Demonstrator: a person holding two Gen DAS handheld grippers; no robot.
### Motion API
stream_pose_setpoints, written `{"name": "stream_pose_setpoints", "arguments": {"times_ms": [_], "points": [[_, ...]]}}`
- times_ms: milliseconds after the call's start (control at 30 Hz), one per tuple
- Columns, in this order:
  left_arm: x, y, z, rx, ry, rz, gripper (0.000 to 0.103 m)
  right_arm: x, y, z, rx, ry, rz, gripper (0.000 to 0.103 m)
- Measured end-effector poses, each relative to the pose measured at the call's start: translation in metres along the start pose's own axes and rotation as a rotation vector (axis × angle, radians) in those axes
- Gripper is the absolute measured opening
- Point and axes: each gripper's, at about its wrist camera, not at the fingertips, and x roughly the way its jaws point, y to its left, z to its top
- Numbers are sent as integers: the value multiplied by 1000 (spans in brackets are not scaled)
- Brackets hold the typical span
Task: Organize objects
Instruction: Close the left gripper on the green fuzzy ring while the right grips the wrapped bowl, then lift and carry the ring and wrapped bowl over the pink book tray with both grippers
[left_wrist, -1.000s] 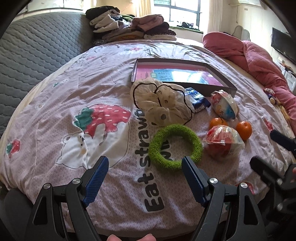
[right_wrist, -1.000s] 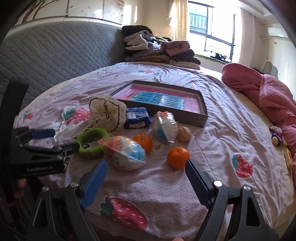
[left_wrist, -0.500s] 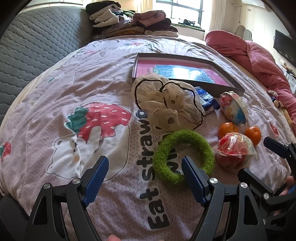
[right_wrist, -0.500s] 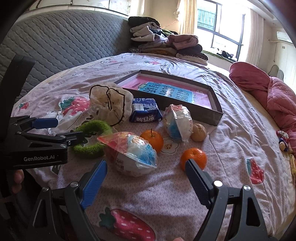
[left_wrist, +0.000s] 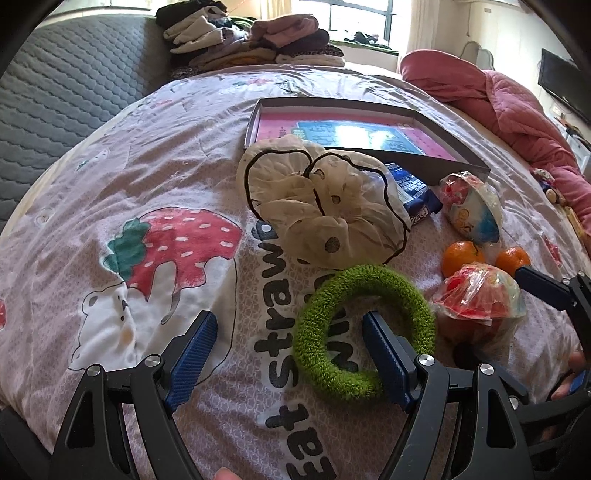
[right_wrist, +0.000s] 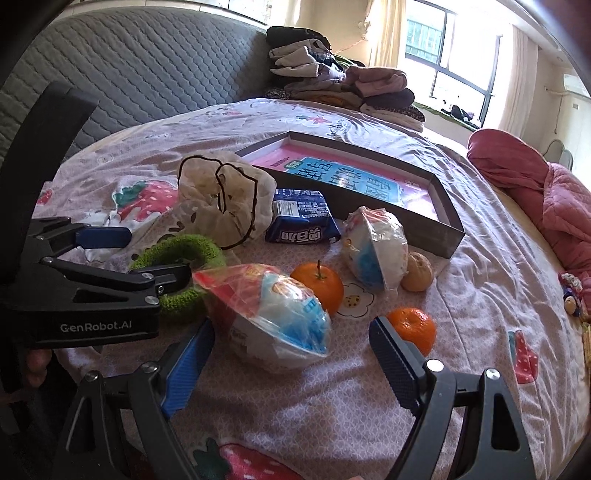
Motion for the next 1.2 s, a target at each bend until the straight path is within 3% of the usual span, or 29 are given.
{"name": "stream_pose_setpoints", "arguments": {"times_ms": [167,367,467,600,733,1200], "points": [[1,3,0,-10,2,-13,76,1,5,-3,-26,9,4,64],[2,-1,0,6,-7,-8,58,1,4,-4,-26,14,18,60],[2,-1,-1,14,-7,-16,44,2,2,-4,-17,17,29,60],[2,-2,-1,15,-6,-42,17,-1,-4,-4,19,10,52,59],[-2,-1,-3,9,-18,-54,12,-4,-11,-4,55,0,68,59],[-39,-4,-6,16,-99,-57,12,-24,-27,-4,128,-53,88,59]]}}
